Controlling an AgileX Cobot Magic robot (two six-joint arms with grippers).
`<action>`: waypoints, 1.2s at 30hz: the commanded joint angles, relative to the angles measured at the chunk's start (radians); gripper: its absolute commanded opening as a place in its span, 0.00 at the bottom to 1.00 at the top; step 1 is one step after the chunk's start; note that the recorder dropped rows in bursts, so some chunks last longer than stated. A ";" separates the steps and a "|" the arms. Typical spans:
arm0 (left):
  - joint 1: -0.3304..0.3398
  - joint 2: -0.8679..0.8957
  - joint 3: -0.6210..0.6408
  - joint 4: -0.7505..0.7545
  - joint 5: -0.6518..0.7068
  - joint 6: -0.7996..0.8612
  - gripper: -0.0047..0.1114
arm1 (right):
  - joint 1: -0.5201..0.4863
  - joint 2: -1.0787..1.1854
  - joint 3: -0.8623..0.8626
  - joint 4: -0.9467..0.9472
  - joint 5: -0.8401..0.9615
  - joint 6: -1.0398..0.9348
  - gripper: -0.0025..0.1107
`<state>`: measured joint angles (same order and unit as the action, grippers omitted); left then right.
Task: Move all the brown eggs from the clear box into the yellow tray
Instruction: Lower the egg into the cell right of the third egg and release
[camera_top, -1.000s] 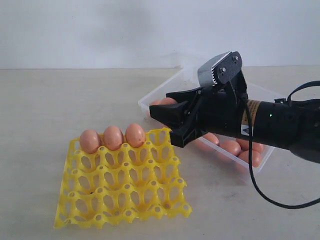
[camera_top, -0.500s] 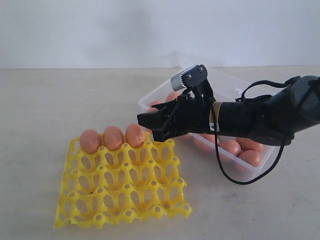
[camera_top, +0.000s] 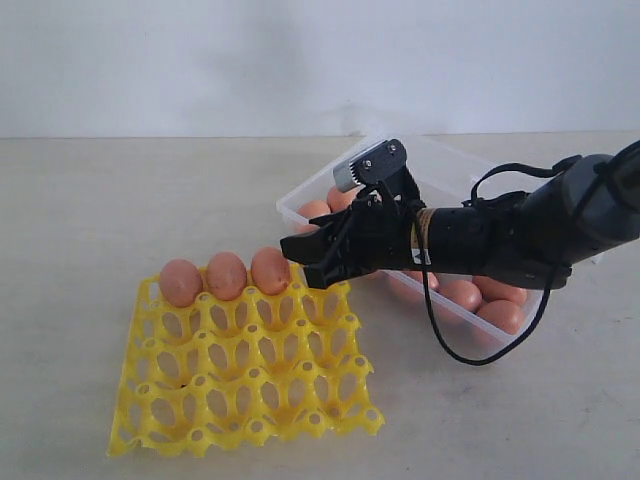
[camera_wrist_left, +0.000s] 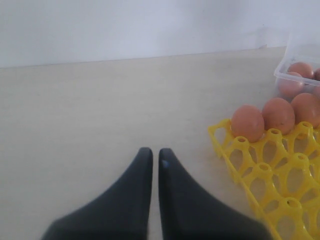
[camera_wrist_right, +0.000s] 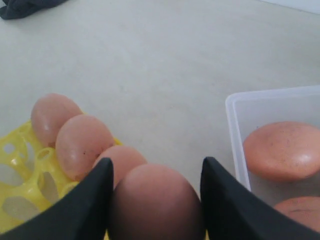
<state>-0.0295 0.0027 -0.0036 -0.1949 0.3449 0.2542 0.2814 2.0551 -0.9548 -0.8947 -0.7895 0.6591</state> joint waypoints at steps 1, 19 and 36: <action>-0.004 -0.003 0.004 0.001 -0.004 0.001 0.08 | -0.002 0.000 -0.005 0.002 0.009 -0.006 0.02; -0.004 -0.003 0.004 0.001 -0.004 0.001 0.08 | -0.002 0.000 -0.005 -0.016 0.009 0.000 0.35; -0.004 -0.003 0.004 0.001 -0.004 0.001 0.08 | -0.002 0.000 -0.005 -0.005 0.009 -0.004 0.58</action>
<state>-0.0295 0.0027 -0.0036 -0.1949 0.3449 0.2542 0.2814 2.0551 -0.9548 -0.9072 -0.7761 0.6612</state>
